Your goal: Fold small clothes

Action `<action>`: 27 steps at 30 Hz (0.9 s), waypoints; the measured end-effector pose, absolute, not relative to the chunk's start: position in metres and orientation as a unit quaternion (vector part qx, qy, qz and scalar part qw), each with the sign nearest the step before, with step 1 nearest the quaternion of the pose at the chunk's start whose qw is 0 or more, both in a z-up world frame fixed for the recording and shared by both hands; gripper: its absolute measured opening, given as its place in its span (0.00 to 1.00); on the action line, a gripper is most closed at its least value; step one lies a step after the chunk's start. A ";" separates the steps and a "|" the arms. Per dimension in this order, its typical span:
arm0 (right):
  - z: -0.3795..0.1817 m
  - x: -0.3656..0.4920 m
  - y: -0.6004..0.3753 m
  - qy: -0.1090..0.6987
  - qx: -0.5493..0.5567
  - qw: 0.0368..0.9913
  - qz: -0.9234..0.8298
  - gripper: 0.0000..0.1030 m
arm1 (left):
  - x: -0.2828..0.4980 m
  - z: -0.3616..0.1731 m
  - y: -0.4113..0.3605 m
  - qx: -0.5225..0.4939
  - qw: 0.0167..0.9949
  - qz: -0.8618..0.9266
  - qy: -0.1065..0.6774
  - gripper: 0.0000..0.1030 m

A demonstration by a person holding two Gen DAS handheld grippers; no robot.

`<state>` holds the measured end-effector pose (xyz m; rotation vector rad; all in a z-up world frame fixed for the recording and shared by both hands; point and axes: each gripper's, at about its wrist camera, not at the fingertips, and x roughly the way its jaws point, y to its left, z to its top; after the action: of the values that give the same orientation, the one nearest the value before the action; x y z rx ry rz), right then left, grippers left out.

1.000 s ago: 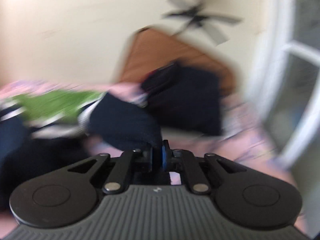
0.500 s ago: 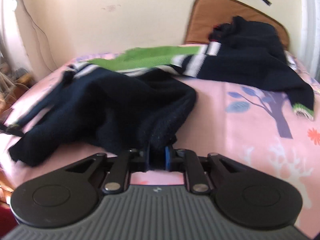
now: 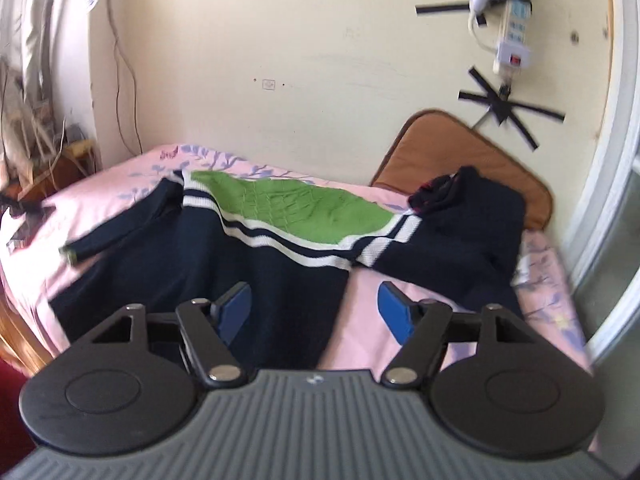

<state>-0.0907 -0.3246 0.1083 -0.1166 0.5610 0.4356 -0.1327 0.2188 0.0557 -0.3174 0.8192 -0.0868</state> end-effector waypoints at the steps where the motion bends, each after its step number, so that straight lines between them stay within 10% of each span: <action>1: 0.103 -0.087 -0.320 0.277 -0.058 0.932 0.227 0.70 | -0.121 0.045 0.221 -0.160 0.897 -0.048 0.409 0.68; 4: 0.084 -0.074 -0.299 0.285 -0.062 0.919 0.265 0.70 | -0.090 0.013 0.219 -0.154 0.884 -0.032 0.439 0.78; 5: 0.079 -0.069 -0.290 0.290 -0.061 0.914 0.277 0.70 | -0.085 0.007 0.215 -0.140 0.890 -0.026 0.434 0.67; 6: 0.074 -0.060 -0.278 0.296 -0.061 0.909 0.286 0.70 | -0.084 0.009 0.209 -0.107 0.900 -0.031 0.421 0.09; 8: 0.069 -0.042 -0.259 0.310 -0.070 0.899 0.302 0.66 | -0.076 0.013 0.209 -0.094 0.895 -0.044 0.433 0.07; 21: 0.093 0.151 -0.238 0.278 -0.180 0.912 0.242 0.62 | -0.035 0.115 0.270 -0.044 0.924 0.101 0.367 0.14; 27: 0.042 0.267 -0.263 0.380 -0.105 0.904 0.164 0.62 | 0.099 0.094 0.156 0.063 0.927 -0.036 0.367 0.43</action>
<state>0.2673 -0.2626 0.0424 -0.2170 0.7853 0.3382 0.0992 0.1565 0.0941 0.1296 0.7523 -0.0745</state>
